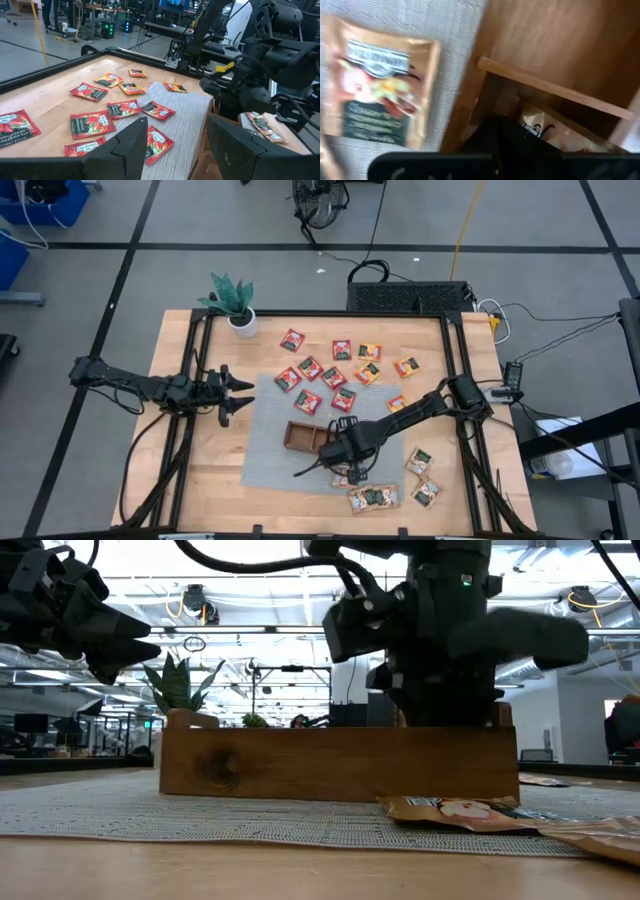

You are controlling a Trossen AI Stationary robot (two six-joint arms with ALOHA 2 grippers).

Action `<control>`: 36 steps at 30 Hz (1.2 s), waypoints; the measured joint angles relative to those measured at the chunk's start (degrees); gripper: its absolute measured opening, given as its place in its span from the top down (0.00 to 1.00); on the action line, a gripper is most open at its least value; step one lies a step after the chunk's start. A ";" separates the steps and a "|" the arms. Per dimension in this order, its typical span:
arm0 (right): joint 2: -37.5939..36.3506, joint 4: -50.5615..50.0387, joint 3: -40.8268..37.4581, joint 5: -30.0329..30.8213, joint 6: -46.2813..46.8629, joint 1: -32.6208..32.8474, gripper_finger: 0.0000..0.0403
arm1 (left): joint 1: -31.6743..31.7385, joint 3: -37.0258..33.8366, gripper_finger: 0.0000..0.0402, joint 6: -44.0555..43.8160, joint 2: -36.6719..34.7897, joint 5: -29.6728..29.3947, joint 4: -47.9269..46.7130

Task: Pick & Place Tea
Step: Put the brown tea bag into the right compartment of the wood organizer

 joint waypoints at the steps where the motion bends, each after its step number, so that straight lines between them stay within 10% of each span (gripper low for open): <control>1: -0.06 -0.98 -0.02 0.92 -0.08 0.00 1.00 | -0.01 0.00 0.49 -0.01 -0.01 0.00 0.00; 25: -1.83 -3.10 -0.22 9.10 -1.39 1.73 1.00 | -0.01 0.00 0.49 -0.02 0.00 0.01 0.02; 36: -16.77 -18.36 -3.04 16.34 22.56 10.04 1.00 | -0.01 0.00 0.49 -0.02 -0.01 0.00 0.01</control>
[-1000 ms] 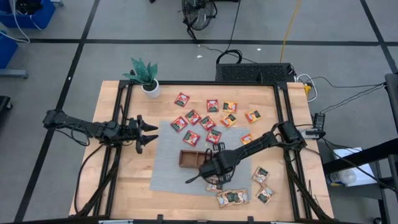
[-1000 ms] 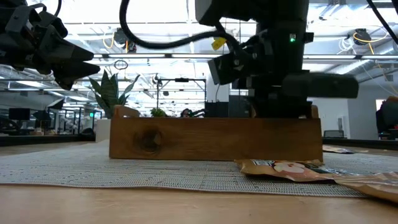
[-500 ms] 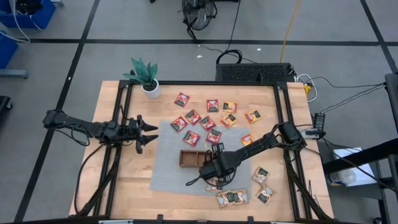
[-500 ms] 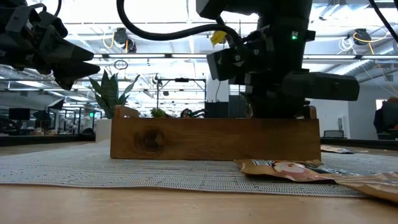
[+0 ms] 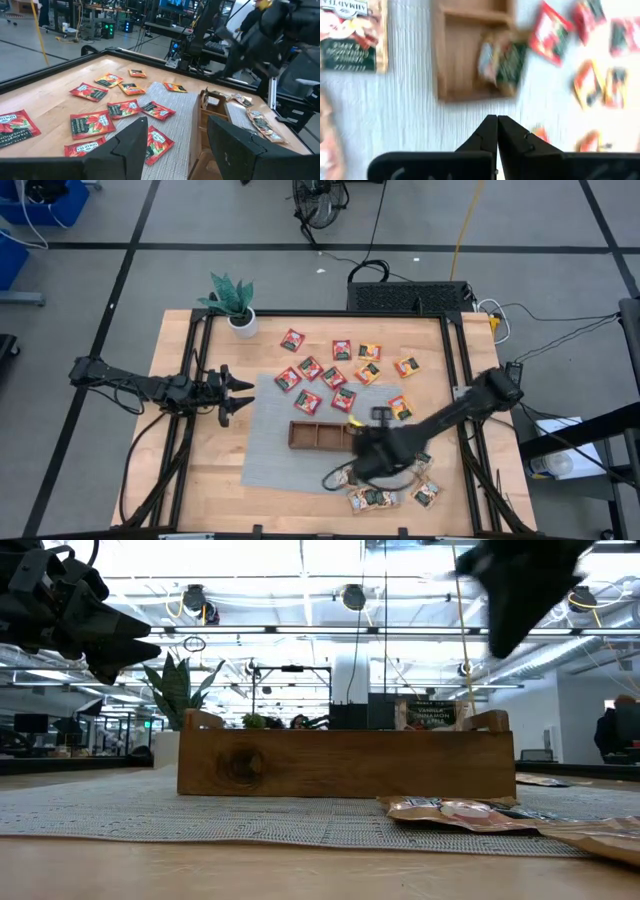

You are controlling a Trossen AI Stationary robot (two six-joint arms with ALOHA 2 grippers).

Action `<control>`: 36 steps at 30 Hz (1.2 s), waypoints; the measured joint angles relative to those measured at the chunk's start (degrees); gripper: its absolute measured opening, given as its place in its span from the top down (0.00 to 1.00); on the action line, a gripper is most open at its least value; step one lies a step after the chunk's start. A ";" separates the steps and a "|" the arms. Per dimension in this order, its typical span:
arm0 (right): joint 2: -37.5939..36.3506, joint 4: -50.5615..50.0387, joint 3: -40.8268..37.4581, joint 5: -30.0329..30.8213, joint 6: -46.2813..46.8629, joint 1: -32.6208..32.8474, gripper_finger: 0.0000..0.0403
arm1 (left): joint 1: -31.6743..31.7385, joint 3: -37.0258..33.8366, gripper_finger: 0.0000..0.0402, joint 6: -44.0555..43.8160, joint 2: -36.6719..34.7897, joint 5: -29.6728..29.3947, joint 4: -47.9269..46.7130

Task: Pick & Place Tea
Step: Put the brown tea bag into the right compartment of the wood organizer

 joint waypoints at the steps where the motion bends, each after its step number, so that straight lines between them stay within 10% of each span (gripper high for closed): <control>1: -1.98 -0.62 -1.36 0.12 3.90 1.07 1.00 | 0.00 0.00 0.49 0.02 -0.01 0.00 -0.01; 10: -18.78 11.52 -19.40 -6.18 16.74 5.78 0.95 | -0.01 0.00 0.49 0.00 0.02 0.00 0.01; 21: -21.42 24.37 -39.63 -31.57 37.48 5.88 0.52 | -0.01 0.00 0.49 0.00 0.01 0.00 0.02; 36: -23.63 43.35 -51.37 -38.54 46.57 7.37 0.65 | -0.01 0.00 0.49 0.01 0.02 0.00 0.02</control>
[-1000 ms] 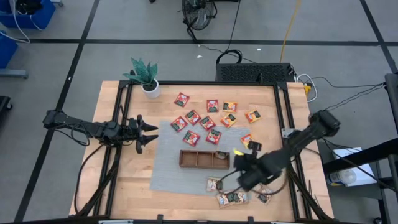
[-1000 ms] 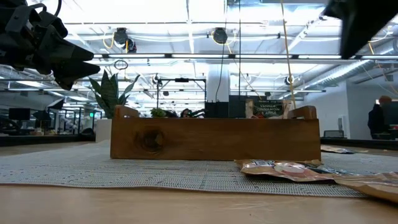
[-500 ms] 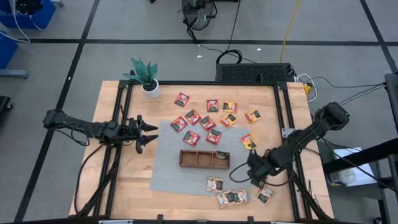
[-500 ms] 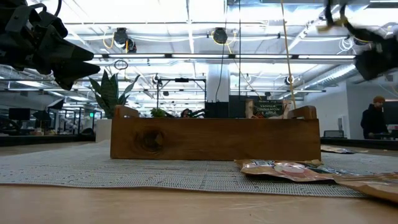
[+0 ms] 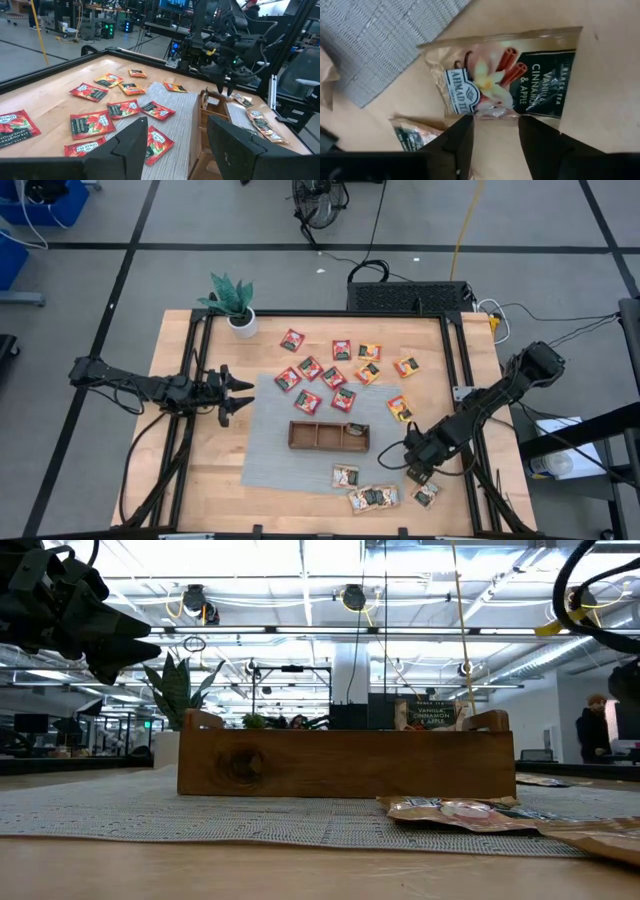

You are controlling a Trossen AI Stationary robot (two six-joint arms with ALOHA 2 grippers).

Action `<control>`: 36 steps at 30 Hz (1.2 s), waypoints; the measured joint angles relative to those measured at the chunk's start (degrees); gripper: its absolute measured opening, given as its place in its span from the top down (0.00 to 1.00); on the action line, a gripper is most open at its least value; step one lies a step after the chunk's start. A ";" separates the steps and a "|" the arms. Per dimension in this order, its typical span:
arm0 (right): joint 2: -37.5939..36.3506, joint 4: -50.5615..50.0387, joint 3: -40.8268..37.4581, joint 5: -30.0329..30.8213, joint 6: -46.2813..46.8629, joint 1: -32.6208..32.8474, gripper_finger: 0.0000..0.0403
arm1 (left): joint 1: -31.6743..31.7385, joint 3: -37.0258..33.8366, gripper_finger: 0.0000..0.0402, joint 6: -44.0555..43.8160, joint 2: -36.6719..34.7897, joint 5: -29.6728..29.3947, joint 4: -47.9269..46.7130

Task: Pick & Place Tea
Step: Put the brown tea bag into the right compartment of the wood organizer

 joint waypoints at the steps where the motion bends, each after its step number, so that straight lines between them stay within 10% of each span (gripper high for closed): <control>1: -0.03 0.97 -0.45 0.51 -0.70 -0.29 0.66 | 0.00 0.00 0.49 -0.01 0.00 0.00 0.00; 24: -4.82 15.02 -1.08 42.42 -24.10 -7.07 0.73 | 0.00 0.00 0.49 -0.01 -0.02 0.00 -0.02; 31: -4.86 27.11 -1.02 36.61 -46.60 -8.47 0.73 | 0.00 0.00 0.49 -0.01 -0.02 0.00 -0.02; 36: -4.86 18.86 1.18 27.50 -44.31 -13.89 0.68 | 0.00 0.00 0.49 0.00 0.00 0.00 -0.02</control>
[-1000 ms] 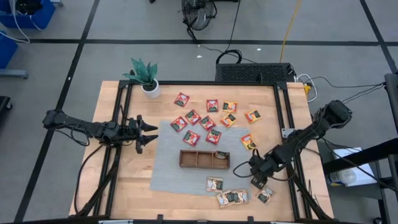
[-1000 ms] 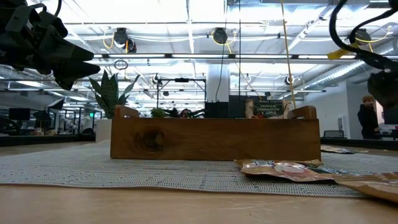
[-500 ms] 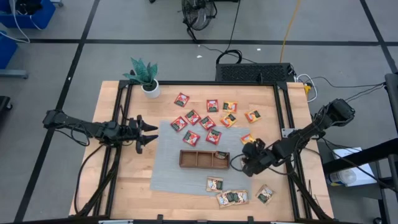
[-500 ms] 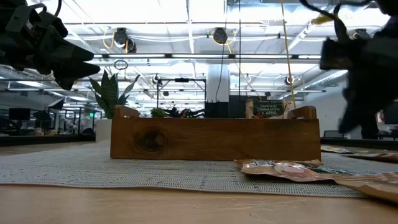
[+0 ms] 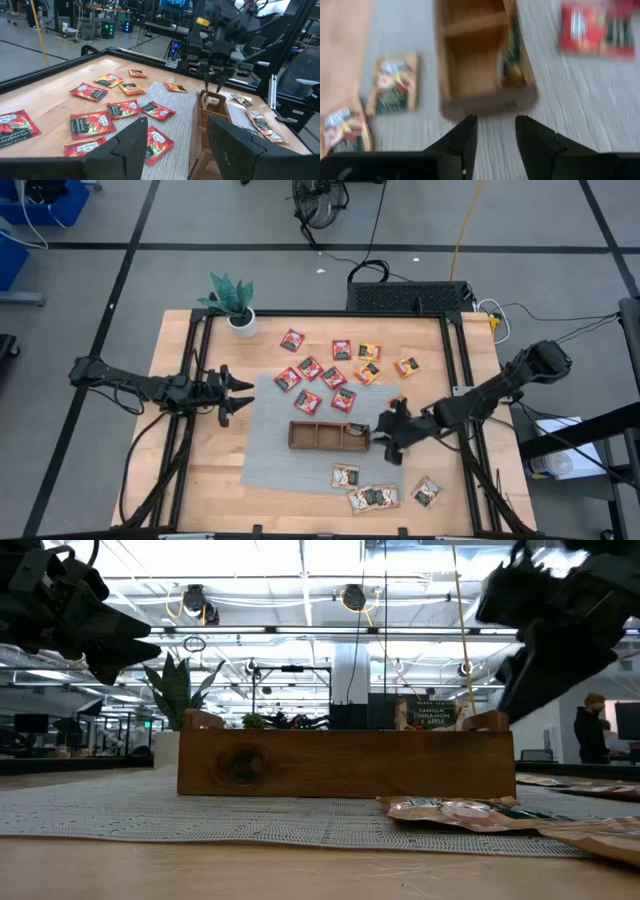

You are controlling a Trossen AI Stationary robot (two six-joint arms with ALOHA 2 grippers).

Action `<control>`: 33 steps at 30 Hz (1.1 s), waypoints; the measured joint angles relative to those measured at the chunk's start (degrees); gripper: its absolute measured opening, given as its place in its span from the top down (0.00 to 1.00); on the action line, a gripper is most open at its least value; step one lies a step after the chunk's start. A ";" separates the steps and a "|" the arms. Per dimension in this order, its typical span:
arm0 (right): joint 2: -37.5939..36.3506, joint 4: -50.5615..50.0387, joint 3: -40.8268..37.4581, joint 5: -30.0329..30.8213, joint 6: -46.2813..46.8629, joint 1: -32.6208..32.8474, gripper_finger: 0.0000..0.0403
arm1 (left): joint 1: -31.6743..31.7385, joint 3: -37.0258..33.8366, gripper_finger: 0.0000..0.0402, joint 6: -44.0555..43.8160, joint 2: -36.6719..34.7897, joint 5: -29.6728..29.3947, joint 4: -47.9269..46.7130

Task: Pick & Place Tea
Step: Put the brown tea bag into the right compartment of the wood organizer

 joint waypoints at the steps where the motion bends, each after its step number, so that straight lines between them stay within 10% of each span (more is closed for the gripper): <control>1: 0.01 -3.72 1.50 -2.93 0.97 -1.46 0.65 | 0.00 0.00 0.49 -0.01 -0.01 0.00 0.00; 12: -0.02 -29.88 7.87 -14.57 21.93 -7.71 0.55 | 0.01 0.00 0.49 0.00 -0.01 0.00 -0.01; 33: -1.11 -7.22 -8.09 -20.14 47.69 0.60 0.57 | 0.02 0.02 0.49 -0.01 0.00 0.01 0.02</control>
